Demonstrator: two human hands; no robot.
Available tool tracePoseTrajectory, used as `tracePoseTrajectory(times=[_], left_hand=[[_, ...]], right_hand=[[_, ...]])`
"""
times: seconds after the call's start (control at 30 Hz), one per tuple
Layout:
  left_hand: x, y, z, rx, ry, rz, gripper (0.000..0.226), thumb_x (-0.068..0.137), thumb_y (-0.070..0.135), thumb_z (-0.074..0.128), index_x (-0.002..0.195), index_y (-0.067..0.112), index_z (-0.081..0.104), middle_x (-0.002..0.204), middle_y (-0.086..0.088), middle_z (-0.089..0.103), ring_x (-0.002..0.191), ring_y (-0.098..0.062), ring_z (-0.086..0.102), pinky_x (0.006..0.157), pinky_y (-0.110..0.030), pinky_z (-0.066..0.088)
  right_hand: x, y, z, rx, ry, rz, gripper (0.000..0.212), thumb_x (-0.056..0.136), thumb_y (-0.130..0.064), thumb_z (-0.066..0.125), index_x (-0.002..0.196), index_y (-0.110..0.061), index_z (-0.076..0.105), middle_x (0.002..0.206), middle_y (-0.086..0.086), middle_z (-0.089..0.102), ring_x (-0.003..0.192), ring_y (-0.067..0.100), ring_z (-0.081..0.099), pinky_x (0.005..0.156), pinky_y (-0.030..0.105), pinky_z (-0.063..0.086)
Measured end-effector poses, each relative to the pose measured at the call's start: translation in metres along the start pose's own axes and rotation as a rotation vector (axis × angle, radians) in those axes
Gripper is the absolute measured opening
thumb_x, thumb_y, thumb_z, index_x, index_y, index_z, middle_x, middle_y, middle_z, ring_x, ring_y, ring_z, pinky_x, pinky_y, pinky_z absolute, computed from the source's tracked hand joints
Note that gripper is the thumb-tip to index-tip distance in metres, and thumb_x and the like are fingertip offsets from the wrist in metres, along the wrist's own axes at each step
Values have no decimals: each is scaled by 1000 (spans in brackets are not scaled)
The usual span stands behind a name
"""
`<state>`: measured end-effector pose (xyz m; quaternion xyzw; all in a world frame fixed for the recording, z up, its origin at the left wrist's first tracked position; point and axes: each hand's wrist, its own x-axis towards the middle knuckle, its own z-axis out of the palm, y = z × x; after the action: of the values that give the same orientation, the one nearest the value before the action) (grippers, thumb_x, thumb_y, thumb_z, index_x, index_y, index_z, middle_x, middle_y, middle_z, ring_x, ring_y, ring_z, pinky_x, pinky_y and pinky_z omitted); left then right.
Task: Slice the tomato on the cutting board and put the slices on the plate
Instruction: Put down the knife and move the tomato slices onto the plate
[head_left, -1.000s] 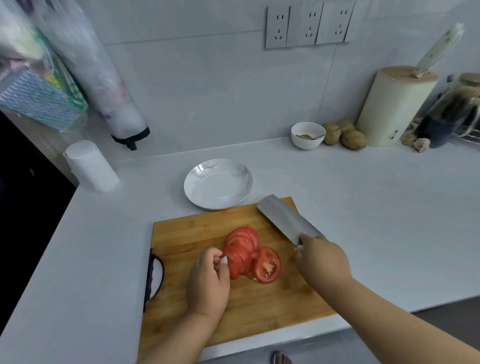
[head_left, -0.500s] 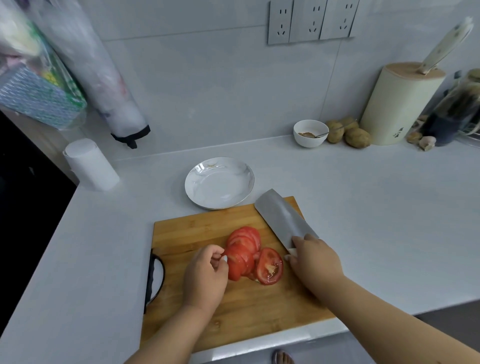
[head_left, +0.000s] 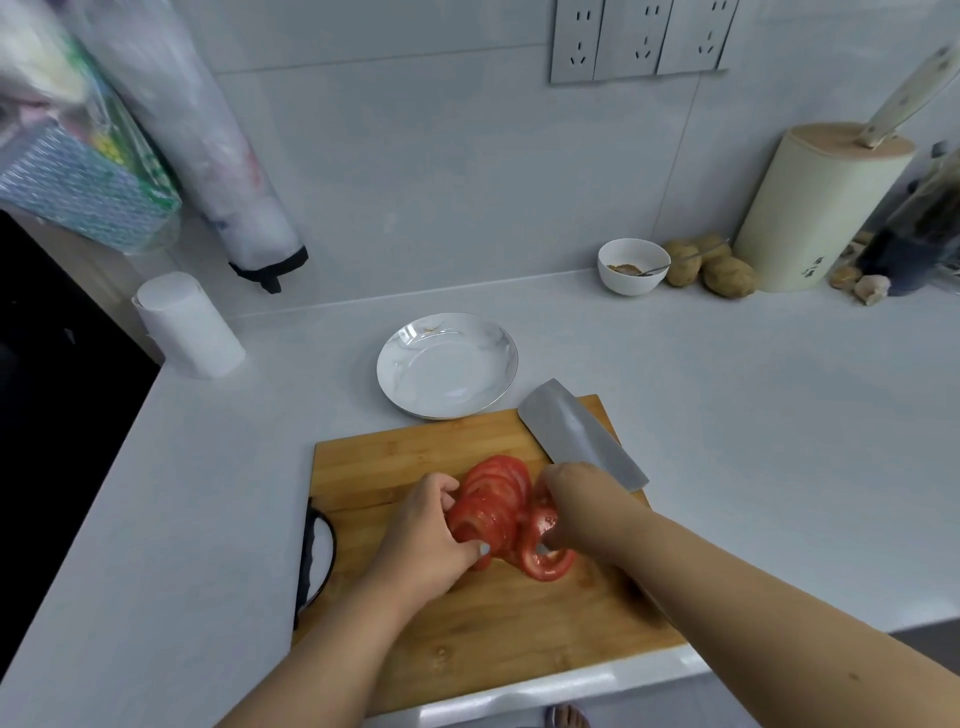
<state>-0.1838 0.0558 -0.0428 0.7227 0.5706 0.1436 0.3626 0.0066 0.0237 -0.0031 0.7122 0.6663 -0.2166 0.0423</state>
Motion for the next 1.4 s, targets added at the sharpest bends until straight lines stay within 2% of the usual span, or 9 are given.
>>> tracePoseTrajectory(times=[0.2, 0.3, 0.53, 0.73, 0.9, 1.13, 1.23, 1.33, 1.4], left_hand=[[-2, 1, -9, 32, -56, -12, 43, 59, 40, 84, 90, 32, 55, 97, 9, 52, 85, -6, 52, 71, -24, 46], [-5, 1, -13, 2, -102, -38, 37, 59, 41, 84, 84, 31, 59, 90, 9, 61, 80, -7, 58, 70, -27, 50], [-8, 3, -29, -197, -173, -113, 32, 60, 35, 86, 81, 26, 65, 83, 5, 69, 77, -10, 64, 63, -24, 47], [24, 11, -62, -546, -51, -175, 29, 64, 23, 83, 86, 13, 68, 78, -5, 72, 60, -14, 58, 48, -24, 41], [81, 24, -82, -654, 122, -251, 25, 71, 25, 79, 85, 8, 68, 71, -7, 69, 53, -17, 50, 56, -27, 46], [159, 40, -88, -832, 198, -335, 17, 78, 19, 75, 81, 7, 64, 67, -8, 62, 48, -13, 47, 47, -20, 47], [187, 32, -79, -838, 229, -407, 18, 79, 17, 74, 79, 6, 60, 71, -9, 63, 51, -14, 56, 56, -26, 53], [213, 14, -68, -761, 209, -488, 24, 80, 11, 72, 96, -2, 61, 90, -18, 68, 69, -25, 69, 71, -38, 58], [222, 6, -65, -492, 174, -492, 30, 84, 15, 66, 106, -4, 61, 101, -19, 68, 85, -29, 68, 78, -35, 57]], right_hand=[[0, -8, -1, 69, -103, 40, 23, 77, -26, 78, 87, -16, 60, 96, 5, 65, 82, 19, 57, 56, 20, 39], [-2, -8, -2, 161, -85, 31, 20, 75, -22, 79, 83, -19, 61, 95, 2, 68, 82, 17, 60, 62, 21, 43], [-7, -9, -22, 348, -64, -63, 30, 73, -26, 82, 70, -24, 52, 68, -10, 51, 62, 5, 46, 53, 18, 34], [20, -10, -72, 648, 106, 3, 21, 73, -21, 83, 76, -16, 63, 65, -7, 56, 57, 6, 49, 57, 21, 40], [78, -19, -90, 1005, 220, 130, 19, 79, -9, 78, 79, -5, 60, 60, 3, 55, 48, 10, 47, 35, 11, 34], [160, -24, -86, 1165, 218, 352, 29, 85, -16, 72, 67, -10, 49, 59, 10, 53, 49, 21, 45, 49, 28, 35], [183, -24, -79, 1155, 139, 437, 32, 88, -18, 69, 66, -7, 49, 60, 10, 53, 56, 24, 50, 55, 30, 38], [196, -24, -69, 1059, 110, 482, 27, 89, -20, 67, 71, -6, 52, 65, 10, 55, 57, 24, 51, 58, 31, 43], [197, -25, -70, 1030, 97, 480, 23, 91, -11, 62, 70, -10, 51, 70, 7, 55, 60, 21, 53, 60, 30, 48]])
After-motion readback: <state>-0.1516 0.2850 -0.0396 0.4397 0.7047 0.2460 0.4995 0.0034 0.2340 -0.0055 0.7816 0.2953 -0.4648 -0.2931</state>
